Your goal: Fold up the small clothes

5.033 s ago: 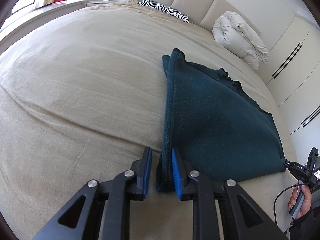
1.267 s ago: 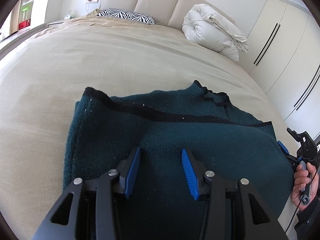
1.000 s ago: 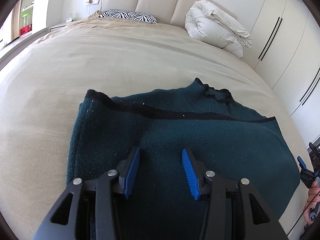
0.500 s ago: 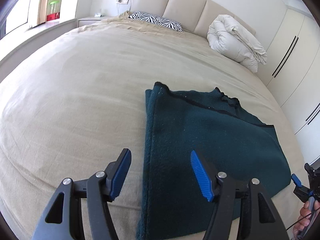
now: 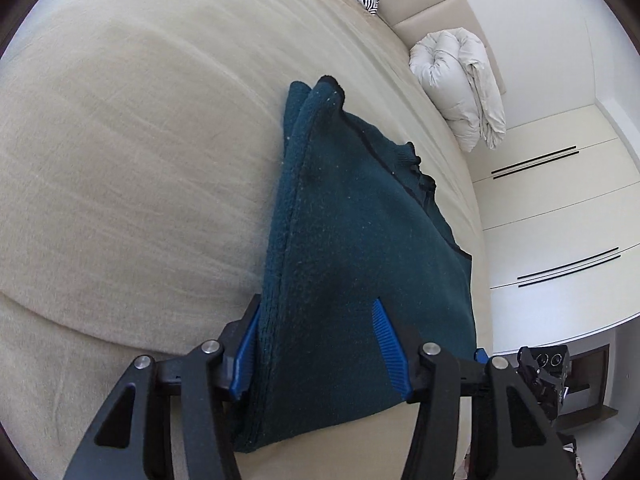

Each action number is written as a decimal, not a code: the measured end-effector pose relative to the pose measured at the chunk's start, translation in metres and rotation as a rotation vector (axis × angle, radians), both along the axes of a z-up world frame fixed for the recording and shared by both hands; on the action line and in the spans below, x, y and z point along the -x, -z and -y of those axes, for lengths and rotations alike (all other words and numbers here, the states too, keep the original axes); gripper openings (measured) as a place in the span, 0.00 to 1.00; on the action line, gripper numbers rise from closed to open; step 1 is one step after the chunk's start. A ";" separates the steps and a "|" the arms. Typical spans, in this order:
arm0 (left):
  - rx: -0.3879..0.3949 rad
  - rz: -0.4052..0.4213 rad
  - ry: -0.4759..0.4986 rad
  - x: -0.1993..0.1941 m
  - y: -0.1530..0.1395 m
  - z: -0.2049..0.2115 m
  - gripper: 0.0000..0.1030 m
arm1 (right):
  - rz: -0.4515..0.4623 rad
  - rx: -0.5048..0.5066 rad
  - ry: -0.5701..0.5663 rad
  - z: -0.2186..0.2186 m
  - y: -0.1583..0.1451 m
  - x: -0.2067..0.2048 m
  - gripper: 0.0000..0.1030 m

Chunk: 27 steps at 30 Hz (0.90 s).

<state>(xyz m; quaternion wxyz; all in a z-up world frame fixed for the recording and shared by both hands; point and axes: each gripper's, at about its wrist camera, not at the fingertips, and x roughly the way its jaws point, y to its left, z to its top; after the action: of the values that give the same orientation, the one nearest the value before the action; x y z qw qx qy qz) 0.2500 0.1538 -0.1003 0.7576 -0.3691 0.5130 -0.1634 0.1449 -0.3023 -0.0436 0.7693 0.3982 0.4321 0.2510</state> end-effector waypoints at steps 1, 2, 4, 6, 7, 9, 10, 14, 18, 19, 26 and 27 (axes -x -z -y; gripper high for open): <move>0.025 -0.011 0.001 -0.001 0.001 0.000 0.54 | -0.002 -0.005 -0.012 -0.007 -0.002 -0.005 0.59; 0.064 -0.021 -0.002 -0.001 0.004 -0.002 0.54 | -0.004 -0.011 -0.027 -0.012 -0.003 -0.010 0.59; 0.159 -0.045 -0.013 0.001 0.011 -0.006 0.51 | -0.012 -0.010 -0.061 -0.029 -0.006 -0.023 0.59; 0.176 -0.061 -0.024 0.003 0.015 -0.006 0.40 | -0.016 -0.003 -0.104 -0.050 -0.007 -0.037 0.59; 0.172 -0.063 -0.021 0.003 0.016 -0.005 0.31 | -0.019 0.002 -0.125 -0.062 -0.007 -0.044 0.59; 0.146 -0.073 -0.027 0.003 0.020 -0.004 0.15 | -0.029 0.007 -0.162 -0.082 -0.003 -0.060 0.59; 0.152 -0.071 -0.030 0.003 0.021 -0.005 0.16 | -0.040 0.005 -0.175 -0.090 -0.001 -0.066 0.59; 0.139 -0.044 -0.035 0.007 0.016 -0.007 0.14 | -0.068 -0.009 -0.217 -0.119 0.007 -0.090 0.59; 0.154 -0.009 -0.046 0.010 0.002 -0.008 0.13 | -0.150 0.025 -0.223 -0.135 0.032 -0.113 0.63; 0.154 0.003 -0.042 0.009 -0.003 -0.006 0.13 | -0.169 0.018 -0.213 -0.133 0.044 -0.120 0.63; 0.075 0.118 0.047 -0.001 -0.061 0.036 0.13 | -0.153 -0.150 -0.158 -0.087 0.047 -0.121 0.63; 0.062 0.137 0.071 -0.003 -0.071 0.048 0.13 | -0.150 -0.163 -0.146 -0.076 0.045 -0.122 0.63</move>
<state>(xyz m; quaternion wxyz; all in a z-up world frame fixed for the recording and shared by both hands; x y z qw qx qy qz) 0.2534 0.1059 -0.0297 0.7727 -0.3623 0.4675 -0.2307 0.2665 -0.2259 -0.0881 0.6795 0.4444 0.4945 0.3101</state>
